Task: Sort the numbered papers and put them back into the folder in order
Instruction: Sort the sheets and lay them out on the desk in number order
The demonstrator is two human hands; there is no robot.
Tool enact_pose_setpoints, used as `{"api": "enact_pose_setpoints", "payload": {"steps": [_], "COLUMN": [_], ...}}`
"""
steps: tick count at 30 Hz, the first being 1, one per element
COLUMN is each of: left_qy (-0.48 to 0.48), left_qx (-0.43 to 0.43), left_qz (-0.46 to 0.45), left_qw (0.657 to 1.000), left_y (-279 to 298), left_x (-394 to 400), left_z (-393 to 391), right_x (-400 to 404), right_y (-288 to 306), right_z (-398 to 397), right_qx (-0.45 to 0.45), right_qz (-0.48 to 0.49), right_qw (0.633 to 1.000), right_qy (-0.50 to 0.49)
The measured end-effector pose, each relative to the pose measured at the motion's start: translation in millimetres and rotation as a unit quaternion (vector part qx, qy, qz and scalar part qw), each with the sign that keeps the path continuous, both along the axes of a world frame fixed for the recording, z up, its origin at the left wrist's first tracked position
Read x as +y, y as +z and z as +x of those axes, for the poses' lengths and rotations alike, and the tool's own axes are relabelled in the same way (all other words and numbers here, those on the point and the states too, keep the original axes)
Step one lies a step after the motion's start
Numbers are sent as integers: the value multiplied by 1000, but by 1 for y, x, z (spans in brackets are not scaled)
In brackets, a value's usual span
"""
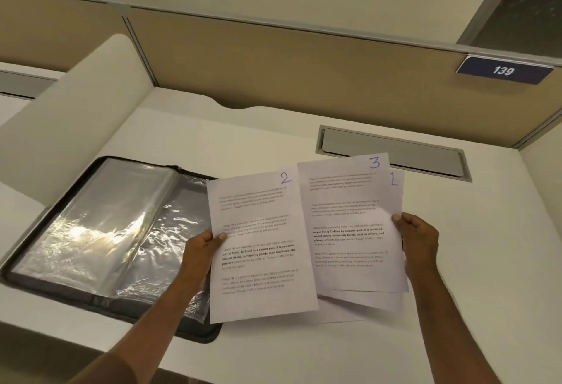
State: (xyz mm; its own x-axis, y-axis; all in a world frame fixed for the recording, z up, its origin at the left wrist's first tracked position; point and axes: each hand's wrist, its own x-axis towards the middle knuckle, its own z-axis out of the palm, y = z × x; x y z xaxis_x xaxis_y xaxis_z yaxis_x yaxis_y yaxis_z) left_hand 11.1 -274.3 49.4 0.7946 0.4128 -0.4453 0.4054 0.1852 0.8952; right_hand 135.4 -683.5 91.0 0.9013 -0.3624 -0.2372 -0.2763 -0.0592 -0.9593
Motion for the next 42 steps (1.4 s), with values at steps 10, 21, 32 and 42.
{"api": "enact_pose_setpoints", "payload": {"steps": [10, 21, 32, 42], "left_qy": [-12, 14, 24, 63], "left_qx": [-55, -31, -23, -47], "left_qz": [46, 22, 105, 109], "left_qw": [997, 999, 994, 991], "left_y": [24, 7, -5, 5], "left_x": [5, 20, -1, -39], "left_z": [-12, -34, -42, -32], "right_x": [-10, 15, 7, -12], "right_y": [-2, -21, 68, 83], "right_z": [-40, -66, -50, -32], "right_qx": [85, 130, -222, -211], "right_qz": [178, 12, -244, -15], "right_qw": [980, 989, 943, 974], "right_qy": [15, 77, -37, -87]}}
